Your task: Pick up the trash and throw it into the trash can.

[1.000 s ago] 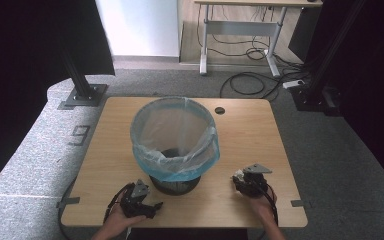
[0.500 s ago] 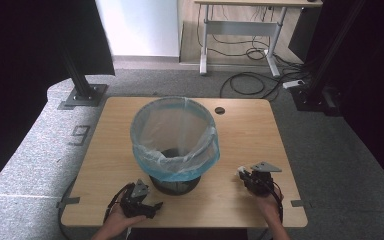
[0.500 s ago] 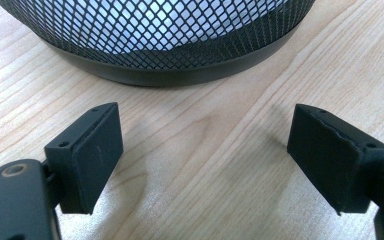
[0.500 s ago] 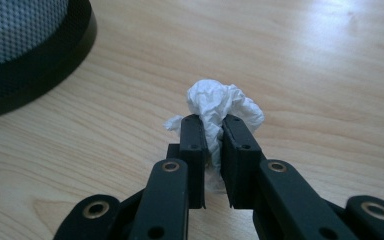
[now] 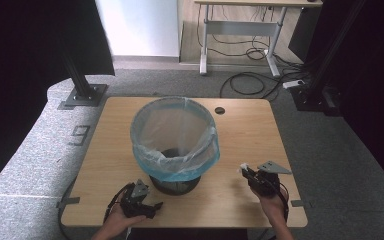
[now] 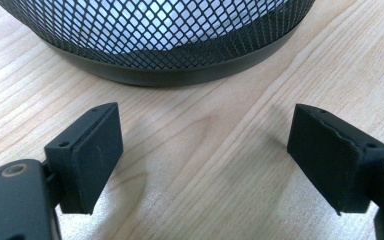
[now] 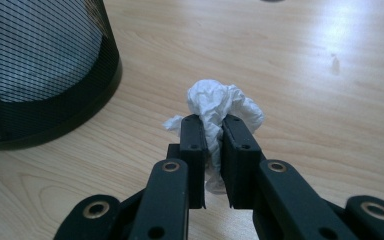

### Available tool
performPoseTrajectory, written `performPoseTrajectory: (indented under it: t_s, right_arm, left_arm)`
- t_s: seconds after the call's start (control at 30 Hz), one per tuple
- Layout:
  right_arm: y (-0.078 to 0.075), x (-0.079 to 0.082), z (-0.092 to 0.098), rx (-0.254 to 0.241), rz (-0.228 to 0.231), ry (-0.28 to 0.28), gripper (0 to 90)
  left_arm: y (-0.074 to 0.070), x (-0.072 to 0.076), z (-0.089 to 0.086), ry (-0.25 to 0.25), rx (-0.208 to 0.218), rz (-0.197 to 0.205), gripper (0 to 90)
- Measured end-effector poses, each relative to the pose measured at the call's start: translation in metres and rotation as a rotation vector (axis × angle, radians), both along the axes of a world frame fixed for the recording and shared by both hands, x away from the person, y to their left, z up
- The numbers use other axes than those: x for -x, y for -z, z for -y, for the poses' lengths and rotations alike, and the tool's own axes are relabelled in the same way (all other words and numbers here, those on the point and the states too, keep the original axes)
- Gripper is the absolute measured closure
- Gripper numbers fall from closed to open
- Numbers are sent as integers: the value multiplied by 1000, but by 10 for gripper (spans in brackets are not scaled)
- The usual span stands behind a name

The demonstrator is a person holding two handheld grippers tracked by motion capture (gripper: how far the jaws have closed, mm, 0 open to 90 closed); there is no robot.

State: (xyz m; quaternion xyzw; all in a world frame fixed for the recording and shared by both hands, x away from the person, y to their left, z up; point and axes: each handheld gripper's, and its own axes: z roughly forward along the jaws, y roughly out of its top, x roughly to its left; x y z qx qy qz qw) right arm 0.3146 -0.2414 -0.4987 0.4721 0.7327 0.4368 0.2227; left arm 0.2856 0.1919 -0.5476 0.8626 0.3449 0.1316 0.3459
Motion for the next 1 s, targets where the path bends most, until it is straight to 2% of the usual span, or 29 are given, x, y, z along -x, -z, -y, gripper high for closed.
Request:
performPoseTrajectory:
  t_s: [0.47, 1.0]
  right_arm:
    - [-15, 10, 4, -6, 42, -1, 800]
    - [-35, 11, 7, -64, 98, 28, 798]
  left_arm:
    - [0, 0, 0, 0, 0, 0, 145]
    - [0, 0, 0, 1, 0, 0, 144]
